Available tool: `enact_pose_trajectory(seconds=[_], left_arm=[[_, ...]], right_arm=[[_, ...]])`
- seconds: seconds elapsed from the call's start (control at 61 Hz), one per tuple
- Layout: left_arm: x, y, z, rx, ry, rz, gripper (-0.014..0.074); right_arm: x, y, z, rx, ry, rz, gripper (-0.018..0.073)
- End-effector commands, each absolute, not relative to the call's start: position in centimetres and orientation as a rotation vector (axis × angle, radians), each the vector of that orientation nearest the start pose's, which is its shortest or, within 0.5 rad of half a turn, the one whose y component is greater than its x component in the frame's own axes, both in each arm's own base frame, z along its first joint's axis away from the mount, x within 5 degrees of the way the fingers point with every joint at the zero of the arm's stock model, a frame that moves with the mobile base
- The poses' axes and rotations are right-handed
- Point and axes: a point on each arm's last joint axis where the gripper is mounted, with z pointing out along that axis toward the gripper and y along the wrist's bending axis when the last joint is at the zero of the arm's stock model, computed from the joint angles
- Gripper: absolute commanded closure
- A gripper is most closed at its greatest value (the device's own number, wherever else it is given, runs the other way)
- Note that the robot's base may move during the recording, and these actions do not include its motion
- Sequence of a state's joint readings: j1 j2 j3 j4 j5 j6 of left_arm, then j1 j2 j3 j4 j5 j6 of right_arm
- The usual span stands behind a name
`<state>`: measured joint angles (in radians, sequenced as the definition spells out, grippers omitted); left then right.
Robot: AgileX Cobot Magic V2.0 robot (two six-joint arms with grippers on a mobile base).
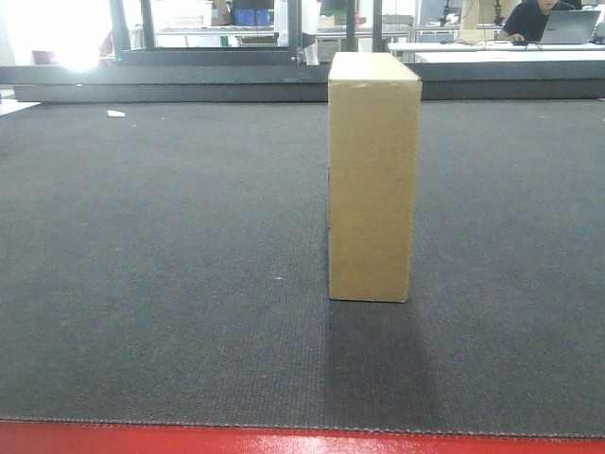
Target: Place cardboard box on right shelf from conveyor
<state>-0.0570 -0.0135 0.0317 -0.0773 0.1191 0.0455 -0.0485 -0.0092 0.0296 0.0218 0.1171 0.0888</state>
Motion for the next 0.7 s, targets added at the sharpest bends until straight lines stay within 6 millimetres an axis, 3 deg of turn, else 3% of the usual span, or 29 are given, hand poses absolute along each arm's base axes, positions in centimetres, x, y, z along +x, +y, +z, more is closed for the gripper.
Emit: enact_pose_trajectory(seconds=[0.0,0.688], left_arm=[[5.59,-0.35,19.81,0.018,1.530,-0.078,0.0713],[5.59,-0.35,19.81,0.018,1.530,-0.078,0.0713]], right_arm=[[5.51,-0.29,20.33,0.120,1.507,0.042,0.0503],[5.50,-0.29,20.42,0.119,1.498,0.042,0.0503]])
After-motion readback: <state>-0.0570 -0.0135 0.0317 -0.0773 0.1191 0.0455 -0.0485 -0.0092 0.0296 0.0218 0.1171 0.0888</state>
